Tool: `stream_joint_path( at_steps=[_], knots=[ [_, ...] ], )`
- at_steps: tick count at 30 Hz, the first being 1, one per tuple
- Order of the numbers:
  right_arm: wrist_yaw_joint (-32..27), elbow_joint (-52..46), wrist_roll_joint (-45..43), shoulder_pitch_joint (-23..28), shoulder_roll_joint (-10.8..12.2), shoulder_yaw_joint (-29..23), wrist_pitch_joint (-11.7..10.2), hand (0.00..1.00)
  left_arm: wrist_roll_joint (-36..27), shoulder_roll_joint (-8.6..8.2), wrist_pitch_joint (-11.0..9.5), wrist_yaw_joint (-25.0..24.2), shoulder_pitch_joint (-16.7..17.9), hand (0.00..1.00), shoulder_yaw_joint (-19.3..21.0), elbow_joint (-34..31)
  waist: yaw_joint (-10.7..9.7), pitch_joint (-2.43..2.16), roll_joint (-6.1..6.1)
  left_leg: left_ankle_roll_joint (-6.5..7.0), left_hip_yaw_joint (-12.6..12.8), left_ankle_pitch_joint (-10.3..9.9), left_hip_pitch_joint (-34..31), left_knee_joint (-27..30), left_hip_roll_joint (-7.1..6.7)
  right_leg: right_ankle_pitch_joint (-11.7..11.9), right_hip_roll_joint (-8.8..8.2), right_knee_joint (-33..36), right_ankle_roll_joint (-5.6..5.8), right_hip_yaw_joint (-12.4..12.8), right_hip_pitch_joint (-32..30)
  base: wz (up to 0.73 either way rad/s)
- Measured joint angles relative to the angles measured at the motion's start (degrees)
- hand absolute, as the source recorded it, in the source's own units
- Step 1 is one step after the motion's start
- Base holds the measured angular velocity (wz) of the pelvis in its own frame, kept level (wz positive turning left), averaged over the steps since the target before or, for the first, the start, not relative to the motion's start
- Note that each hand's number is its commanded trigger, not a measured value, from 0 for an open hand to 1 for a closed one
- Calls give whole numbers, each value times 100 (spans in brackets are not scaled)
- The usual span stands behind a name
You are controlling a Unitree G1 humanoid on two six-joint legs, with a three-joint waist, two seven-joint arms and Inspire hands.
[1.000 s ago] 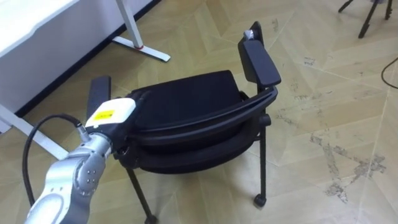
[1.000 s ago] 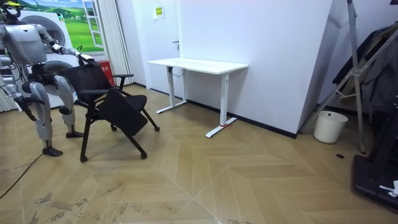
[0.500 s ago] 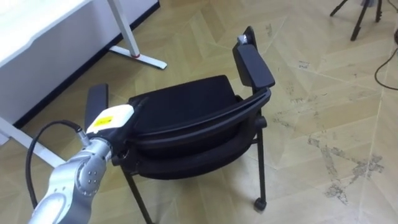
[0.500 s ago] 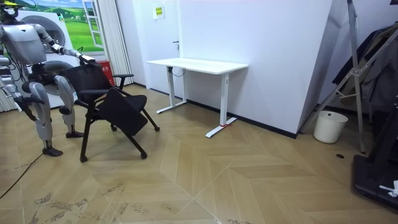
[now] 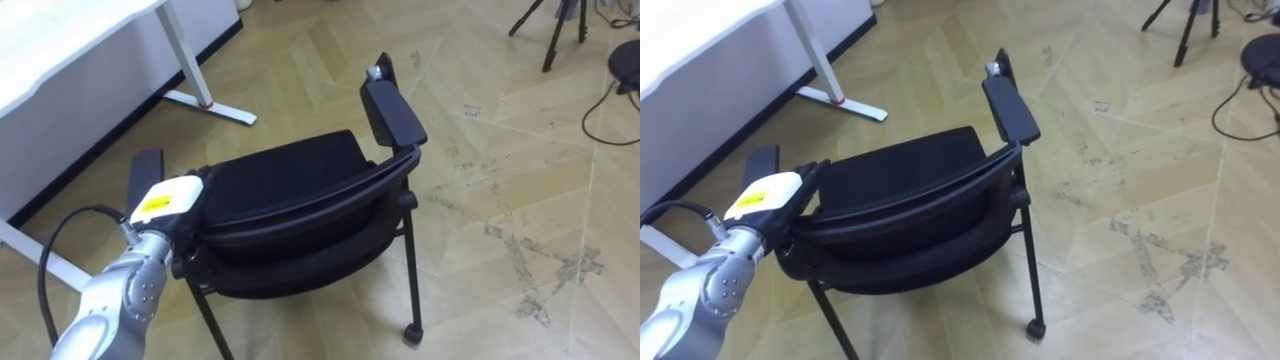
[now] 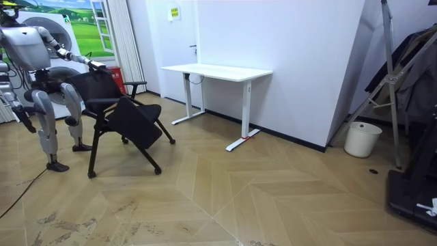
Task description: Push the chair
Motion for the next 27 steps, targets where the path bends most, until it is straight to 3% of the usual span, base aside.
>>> stream_joint_path(
  at_steps=[1,2,6,19,27],
  knots=[
    [-31,0,-8,-4,0,0,0,0,0,0,-29,36,-8,72,0,47,1,-13,-22,0,0,0,4,1,0,0,0,-1,0,0,0,0],
    [-39,0,-8,-5,-2,0,0,0,0,1,-39,46,-9,100,0,67,1,-20,-33,0,0,0,7,1,0,0,0,0,0,1,1,0],
    [-107,0,-70,5,-1,0,-1,0,0,-2,-104,154,-29,100,0,196,-6,-14,-73,0,7,0,59,1,0,0,0,-1,1,4,49,0],
    [-147,-147,-436,27,0,-5,-5,0,444,14,-487,284,-49,100,-27,445,-5,-18,-43,1,16,0,84,-2,0,-4,0,-1,7,5,80,0],
    [100,-269,-432,27,1,-6,-16,0,444,8,-492,297,-37,100,-27,431,-3,-22,-38,1,16,0,89,-2,0,-1,0,-1,4,7,90,0]
  ],
)
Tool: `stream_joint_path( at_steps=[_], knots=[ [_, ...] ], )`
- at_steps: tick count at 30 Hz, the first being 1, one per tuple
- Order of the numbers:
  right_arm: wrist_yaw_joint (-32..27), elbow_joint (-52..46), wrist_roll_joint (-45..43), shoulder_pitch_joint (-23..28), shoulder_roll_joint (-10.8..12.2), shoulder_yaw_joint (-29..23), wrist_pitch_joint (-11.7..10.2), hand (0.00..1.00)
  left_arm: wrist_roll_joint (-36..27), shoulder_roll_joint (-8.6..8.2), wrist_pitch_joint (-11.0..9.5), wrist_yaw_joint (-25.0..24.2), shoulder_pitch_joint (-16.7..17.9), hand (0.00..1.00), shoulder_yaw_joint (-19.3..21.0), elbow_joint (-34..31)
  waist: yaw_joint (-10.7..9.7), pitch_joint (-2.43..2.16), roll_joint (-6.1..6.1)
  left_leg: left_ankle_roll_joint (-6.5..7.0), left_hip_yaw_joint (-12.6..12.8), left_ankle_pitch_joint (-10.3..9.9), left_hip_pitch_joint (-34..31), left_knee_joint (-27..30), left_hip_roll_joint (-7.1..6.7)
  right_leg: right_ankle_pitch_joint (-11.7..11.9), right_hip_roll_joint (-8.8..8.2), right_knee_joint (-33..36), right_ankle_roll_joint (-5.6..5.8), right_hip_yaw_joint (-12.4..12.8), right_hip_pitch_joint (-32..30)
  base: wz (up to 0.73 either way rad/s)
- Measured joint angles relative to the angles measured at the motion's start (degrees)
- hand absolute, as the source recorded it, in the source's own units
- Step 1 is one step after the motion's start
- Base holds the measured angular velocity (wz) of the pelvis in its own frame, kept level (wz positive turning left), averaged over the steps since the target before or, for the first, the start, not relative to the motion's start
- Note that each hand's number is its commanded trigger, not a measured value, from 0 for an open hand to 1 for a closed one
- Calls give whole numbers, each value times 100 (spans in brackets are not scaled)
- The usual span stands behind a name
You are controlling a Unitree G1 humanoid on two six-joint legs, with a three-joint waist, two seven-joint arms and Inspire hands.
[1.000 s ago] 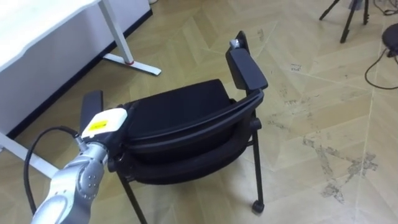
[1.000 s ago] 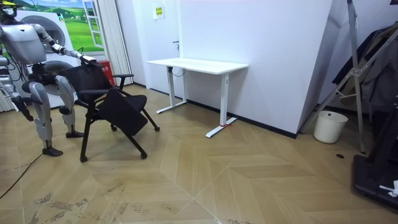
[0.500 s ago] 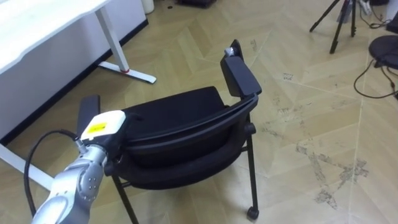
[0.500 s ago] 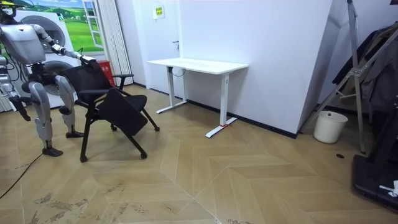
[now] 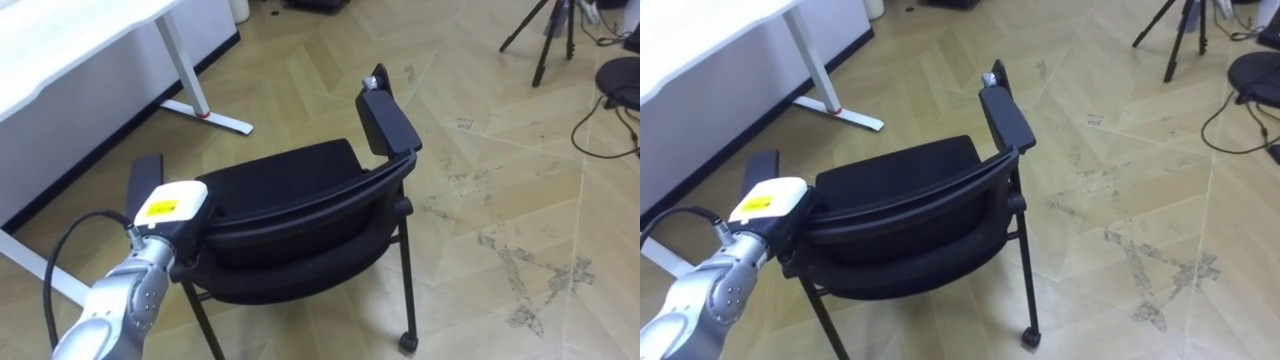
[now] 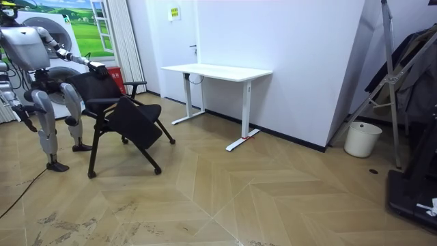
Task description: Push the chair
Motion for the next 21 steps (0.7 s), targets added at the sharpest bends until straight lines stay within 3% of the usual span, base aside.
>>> stream_joint_path(
  at_steps=[11,21],
  knots=[
    [44,-117,-143,1,-4,0,0,0,-1,3,0,2,1,100,2,-33,0,7,-15,0,4,0,-1,-1,0,-2,0,-3,2,3,-1,0],
    [-439,-679,-2199,-179,-274,1,-92,0,5,34,-142,127,5,100,2,16,15,9,-40,2,-21,-1,-32,14,0,-1,-5,30,0,-41,-6,0]
  ],
)
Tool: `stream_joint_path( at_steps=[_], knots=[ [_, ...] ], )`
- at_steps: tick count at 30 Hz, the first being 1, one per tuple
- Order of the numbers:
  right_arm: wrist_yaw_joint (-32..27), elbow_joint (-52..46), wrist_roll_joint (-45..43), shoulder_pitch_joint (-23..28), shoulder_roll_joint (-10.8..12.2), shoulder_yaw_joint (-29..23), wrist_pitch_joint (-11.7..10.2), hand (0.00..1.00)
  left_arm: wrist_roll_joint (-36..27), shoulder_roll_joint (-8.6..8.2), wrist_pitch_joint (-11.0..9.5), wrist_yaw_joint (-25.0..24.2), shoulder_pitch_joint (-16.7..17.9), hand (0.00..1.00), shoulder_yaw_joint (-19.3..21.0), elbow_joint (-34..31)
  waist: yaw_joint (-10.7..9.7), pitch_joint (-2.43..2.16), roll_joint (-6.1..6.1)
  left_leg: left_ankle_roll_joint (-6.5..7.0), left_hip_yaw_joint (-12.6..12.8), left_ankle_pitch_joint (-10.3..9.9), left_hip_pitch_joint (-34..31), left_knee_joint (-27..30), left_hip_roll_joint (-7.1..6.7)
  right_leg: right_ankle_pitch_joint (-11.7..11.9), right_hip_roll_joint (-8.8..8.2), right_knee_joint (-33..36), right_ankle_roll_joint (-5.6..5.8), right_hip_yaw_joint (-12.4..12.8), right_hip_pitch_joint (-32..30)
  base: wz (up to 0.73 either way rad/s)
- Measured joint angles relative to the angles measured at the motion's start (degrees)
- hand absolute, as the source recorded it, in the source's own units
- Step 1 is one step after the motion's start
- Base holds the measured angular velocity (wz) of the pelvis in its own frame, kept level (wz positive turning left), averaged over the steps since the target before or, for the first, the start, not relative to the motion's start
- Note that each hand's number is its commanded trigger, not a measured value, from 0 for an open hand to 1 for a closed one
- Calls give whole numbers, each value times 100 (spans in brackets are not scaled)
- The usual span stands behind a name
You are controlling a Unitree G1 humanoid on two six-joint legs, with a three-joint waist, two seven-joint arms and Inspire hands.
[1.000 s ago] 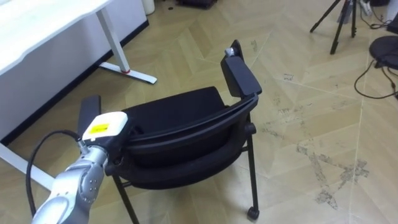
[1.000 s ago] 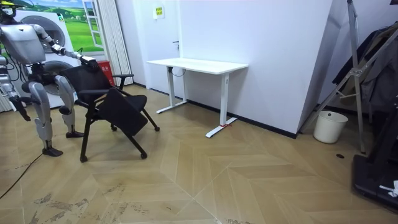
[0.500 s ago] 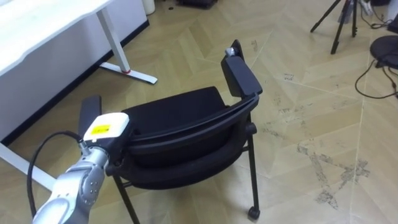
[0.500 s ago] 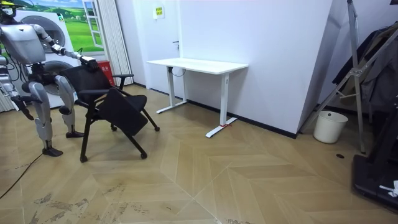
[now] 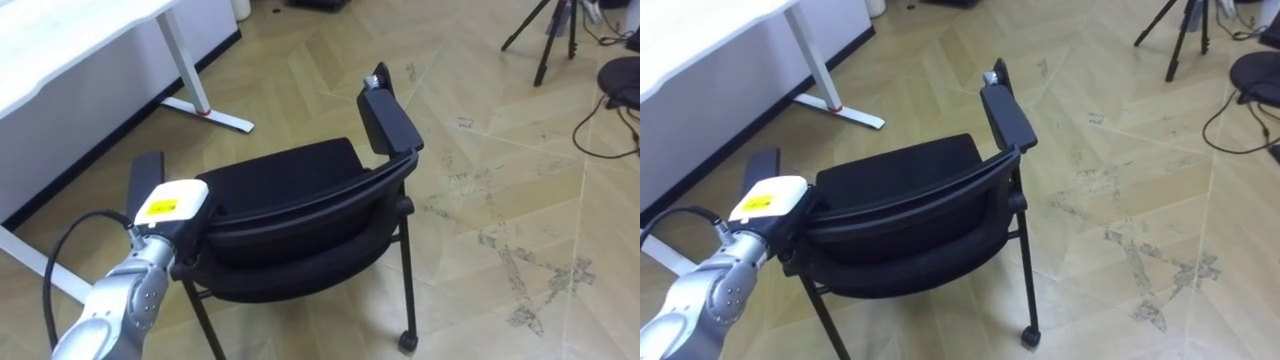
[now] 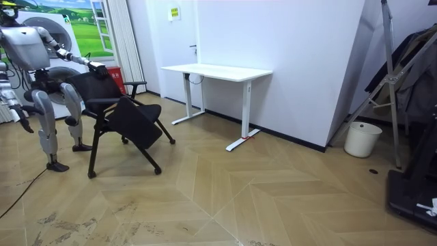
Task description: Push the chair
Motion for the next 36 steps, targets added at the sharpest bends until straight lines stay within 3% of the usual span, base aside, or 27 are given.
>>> stream_joint_path(
  at_steps=[5,12,20,25,27,33,36],
  knots=[
    [-159,-590,-1412,-232,-281,1,-25,0,3,83,-25,-8,-30,100,0,-47,1,20,-151,1,-17,1,5,9,1,-18,-8,74,-9,-29,-16,2],
    [-515,-2700,-2984,-448,-576,244,-49,0,89,243,-62,-9,-95,100,-123,-289,185,9,-386,14,-10,9,-100,29,5,-11,-8,95,-18,-25,-119,-1],
    [-521,-4045,-3915,-682,-597,558,-75,0,94,242,-233,-7,-185,100,-214,-368,436,8,-357,13,-9,10,-141,-5,13,-12,-7,157,-20,-24,-200,0],
    [-515,-4804,-4443,-790,-600,649,-182,0,94,300,-359,-5,-272,100,-203,-340,470,38,-394,13,-11,10,-167,-5,13,-11,-9,171,-20,-39,-206,0],
    [-508,-5131,-4701,-830,-613,776,-253,0,89,344,-433,-2,-343,100,-204,-301,486,78,-446,13,-6,10,-186,6,13,-12,-10,177,-21,-41,-255,0],
    [-446,-5620,-4809,-988,-621,931,-283,0,89,421,-624,3,-472,100,-207,-345,615,79,-484,24,-13,16,-309,31,11,-8,-13,174,-25,-56,-310,1],
    [-385,-5700,-4809,-1179,-765,1116,-287,0,50,471,-693,4,-472,100,-206,-329,626,77,-480,24,-34,17,-306,29,14,-5,-13,183,-28,-89,-294,5]
  ],
)
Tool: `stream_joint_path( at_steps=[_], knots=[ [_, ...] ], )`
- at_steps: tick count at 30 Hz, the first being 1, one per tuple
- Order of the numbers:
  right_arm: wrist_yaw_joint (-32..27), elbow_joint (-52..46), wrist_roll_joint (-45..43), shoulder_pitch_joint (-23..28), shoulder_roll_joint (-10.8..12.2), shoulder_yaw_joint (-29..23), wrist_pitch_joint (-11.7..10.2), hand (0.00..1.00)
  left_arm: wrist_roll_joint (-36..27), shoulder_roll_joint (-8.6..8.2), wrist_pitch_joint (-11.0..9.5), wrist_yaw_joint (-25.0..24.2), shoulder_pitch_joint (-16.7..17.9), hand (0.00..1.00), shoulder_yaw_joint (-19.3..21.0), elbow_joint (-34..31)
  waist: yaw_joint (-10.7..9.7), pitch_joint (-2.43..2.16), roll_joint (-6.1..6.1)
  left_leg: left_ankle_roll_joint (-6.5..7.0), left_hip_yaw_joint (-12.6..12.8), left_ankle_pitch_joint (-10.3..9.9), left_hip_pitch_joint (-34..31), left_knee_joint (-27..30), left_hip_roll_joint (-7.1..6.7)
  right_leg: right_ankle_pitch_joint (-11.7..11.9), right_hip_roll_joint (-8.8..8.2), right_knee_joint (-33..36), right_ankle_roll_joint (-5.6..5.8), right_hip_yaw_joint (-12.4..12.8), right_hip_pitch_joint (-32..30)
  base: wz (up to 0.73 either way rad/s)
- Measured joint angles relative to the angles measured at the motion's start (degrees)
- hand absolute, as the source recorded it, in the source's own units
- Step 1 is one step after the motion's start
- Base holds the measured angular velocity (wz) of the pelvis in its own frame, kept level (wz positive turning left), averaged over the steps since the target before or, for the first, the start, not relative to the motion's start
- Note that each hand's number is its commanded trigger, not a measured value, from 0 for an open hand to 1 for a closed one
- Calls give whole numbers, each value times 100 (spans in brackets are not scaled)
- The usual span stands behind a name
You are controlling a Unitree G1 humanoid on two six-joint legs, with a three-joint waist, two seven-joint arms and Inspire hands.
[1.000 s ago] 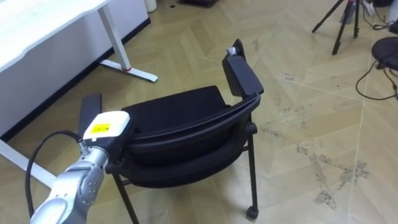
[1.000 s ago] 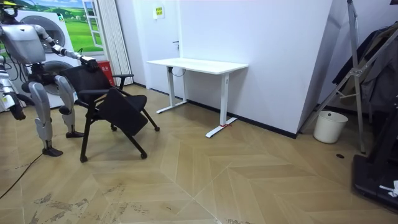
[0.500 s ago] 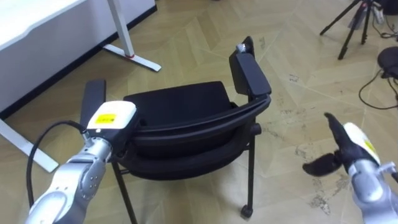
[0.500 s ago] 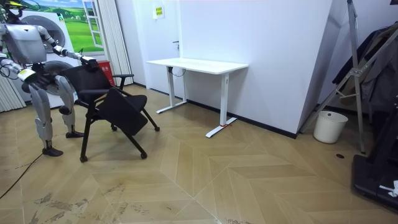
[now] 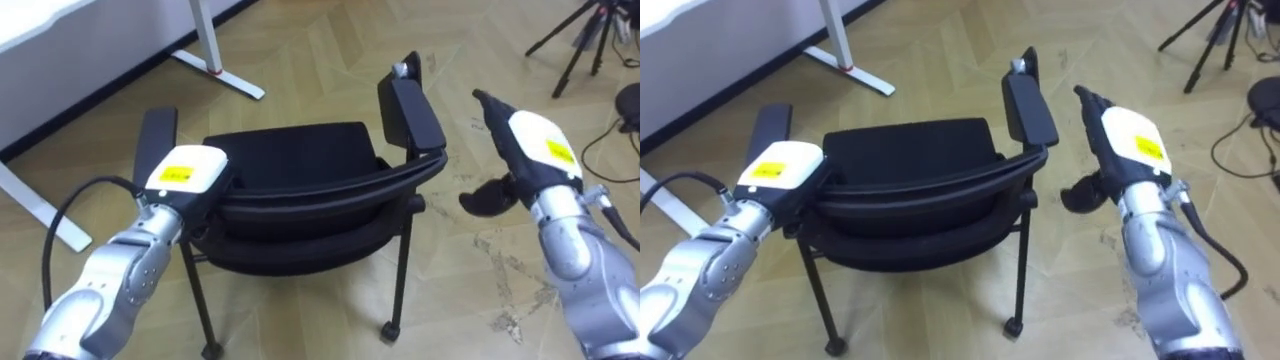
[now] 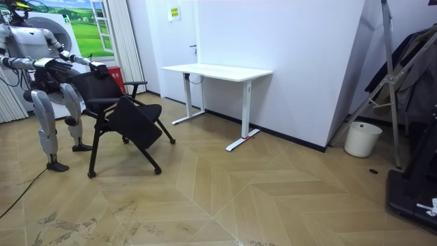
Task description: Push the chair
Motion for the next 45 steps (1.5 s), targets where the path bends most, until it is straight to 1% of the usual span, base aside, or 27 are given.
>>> stream_joint_path(
  at_steps=[1,2,4,6,11,15,19,24,26,27,29,30,32,34,38,42,45],
  knots=[
    [26,-13,-9,-67,-94,90,-18,0,-1,3,-20,5,-2,100,0,0,4,-1,2,0,-20,0,0,-1,1,0,0,1,0,-11,2,5],
    [44,-12,-31,-106,-119,123,-20,0,-1,3,-33,14,-8,100,-1,11,5,-1,2,0,-27,0,0,-1,1,0,1,0,0,-15,4,4],
    [108,-12,-178,-272,-240,314,-59,0,-18,2,-65,69,-45,100,-14,84,10,-1,3,0,-32,0,-1,-1,1,0,1,-2,-1,-24,7,0],
    [147,-13,-208,-347,-277,381,-134,0,-31,2,-102,99,-83,100,-25,146,16,0,2,0,-35,0,1,-1,1,1,1,-4,-2,-28,13,0],
    [213,-28,-227,-429,-316,495,-174,0,-65,3,-142,114,-166,100,-47,266,13,0,2,0,-42,0,0,0,1,5,1,-3,-7,-32,17,0],
    [438,-211,-244,-430,-503,741,-167,0,-71,4,-142,169,-177,100,-94,274,54,-1,2,0,-42,0,4,-1,3,5,1,-2,-7,-32,15,0],
    [590,-453,-284,-430,-531,853,-167,0,-71,9,-151,181,-216,100,-154,268,118,2,-6,0,-42,0,5,-12,3,5,1,-2,-7,-24,9,0],
    [769,-591,-337,-430,-614,986,-178,0,-70,47,-161,181,-278,100,-237,255,176,1,-77,0,-48,1,6,-20,1,5,2,-2,-7,-24,14,0],
    [835,-633,-387,-430,-648,1036,-179,0,-70,59,-168,181,-315,100,-267,285,191,7,-104,0,-47,1,20,-20,2,5,3,-2,-7,-19,25,0],
    [889,-651,-419,-430,-655,1086,-180,0,-70,61,-169,181,-355,100,-301,318,195,18,-125,0,-49,1,37,-19,2,5,3,-4,-7,-25,51,0],
    [982,-678,-422,-430,-655,1167,-191,0,-70,62,-172,181,-410,100,-342,365,217,20,-150,0,-50,1,45,-17,1,5,3,-6,-7,-26,63,0],
    [1040,-714,-420,-430,-655,1195,-201,0,-70,64,-177,180,-455,100,-369,388,230,30,-168,0,-65,1,34,-6,1,5,3,-4,-7,-34,63,5],
    [1120,-770,-423,-430,-657,1211,-256,0,-70,81,-177,180,-523,100,-426,404,251,45,-195,0,-98,1,13,7,1,5,3,-3,-7,-62,63,8],
    [1183,-793,-451,-431,-657,1211,-316,0,-70,87,-217,180,-602,100,-472,418,283,43,-220,0,-146,0,-59,49,2,5,3,-13,-7,-103,43,10],
    [1245,-790,-576,-432,-662,1334,-311,0,-71,82,-289,180,-703,100,-524,461,332,42,-219,0,-213,1,-134,80,6,5,2,-11,-8,-163,5,9],
    [1312,-714,-579,-433,-674,1700,-314,0,-78,78,-288,220,-764,100,-628,488,337,43,-219,-1,-285,1,-164,99,4,5,2,-14,-8,-235,27,8],
    [1331,-466,-548,-432,-674,1998,-299,0,-100,49,-283,239,-857,100,-710,563,394,50,-201,0,-302,1,-184,108,3,5,1,-19,-8,-252,29,4]
  ],
)
